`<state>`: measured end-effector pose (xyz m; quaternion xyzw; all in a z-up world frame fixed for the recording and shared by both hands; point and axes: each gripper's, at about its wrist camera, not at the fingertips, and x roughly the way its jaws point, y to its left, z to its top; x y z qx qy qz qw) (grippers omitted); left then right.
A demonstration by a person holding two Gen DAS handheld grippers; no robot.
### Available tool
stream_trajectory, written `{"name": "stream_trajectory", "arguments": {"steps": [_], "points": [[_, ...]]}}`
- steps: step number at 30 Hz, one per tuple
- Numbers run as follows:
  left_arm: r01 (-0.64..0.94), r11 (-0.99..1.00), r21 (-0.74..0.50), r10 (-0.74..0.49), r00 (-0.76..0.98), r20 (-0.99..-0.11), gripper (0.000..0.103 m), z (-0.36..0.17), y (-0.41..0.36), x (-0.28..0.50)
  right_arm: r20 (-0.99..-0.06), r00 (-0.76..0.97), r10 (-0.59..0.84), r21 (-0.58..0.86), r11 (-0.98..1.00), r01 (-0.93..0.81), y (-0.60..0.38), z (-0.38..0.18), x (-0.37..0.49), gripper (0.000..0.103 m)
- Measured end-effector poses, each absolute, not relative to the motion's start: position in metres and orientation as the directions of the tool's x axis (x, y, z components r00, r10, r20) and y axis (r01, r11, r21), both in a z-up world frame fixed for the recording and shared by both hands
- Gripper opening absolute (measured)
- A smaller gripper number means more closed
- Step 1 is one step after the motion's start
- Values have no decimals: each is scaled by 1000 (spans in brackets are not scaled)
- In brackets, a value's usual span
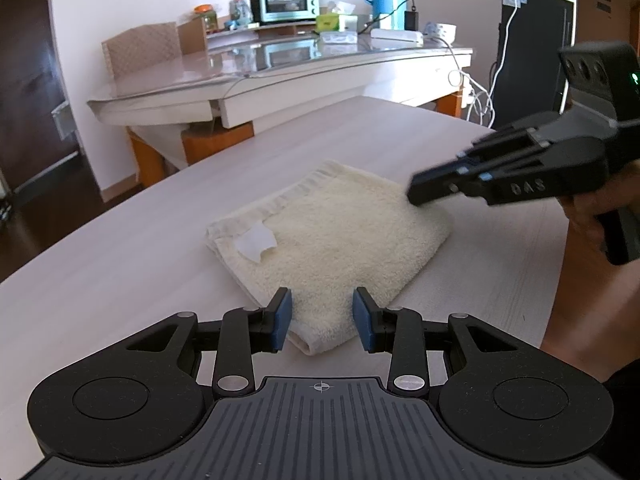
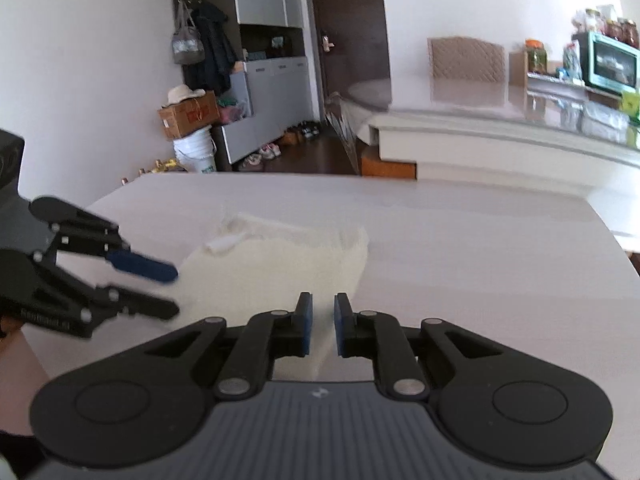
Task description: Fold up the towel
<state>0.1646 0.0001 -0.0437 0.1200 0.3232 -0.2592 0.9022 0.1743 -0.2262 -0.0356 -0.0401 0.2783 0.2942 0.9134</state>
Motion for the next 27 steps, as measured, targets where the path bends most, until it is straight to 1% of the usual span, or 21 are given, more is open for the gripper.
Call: {"name": "stream_trajectory", "arguments": {"steps": [2,6,9,13,18,23,27], "points": [[544,838,48,-390,657,-646,37,-44,0,165,-536,671,512,65,817,-572,-220,-36,183,13],[538,842,40,-389,657,-645,37,-44,0,165,-579,636,511,52,801,-596,-210,-41,203,11],[534,845,35,-389,658,-645,37,-44,0,165,-571,645,508,50,806,-590,-206,-36,215,11],[530,847,29,-390,658,-644,37,-44,0,166,-603,622,500,47,800,-598,-199,-41,234,11],[522,853,21,-390,662,-640,37,-44,1,164,-581,637,507,61,807,-587,-198,-37,244,11],[514,858,2,-394,660,-639,38,-44,3,165,-603,623,497,68,811,-581,-194,-42,253,10],[488,872,-24,-388,662,-641,41,-43,3,166,-602,625,496,68,813,-579,-195,-39,250,10]]}}
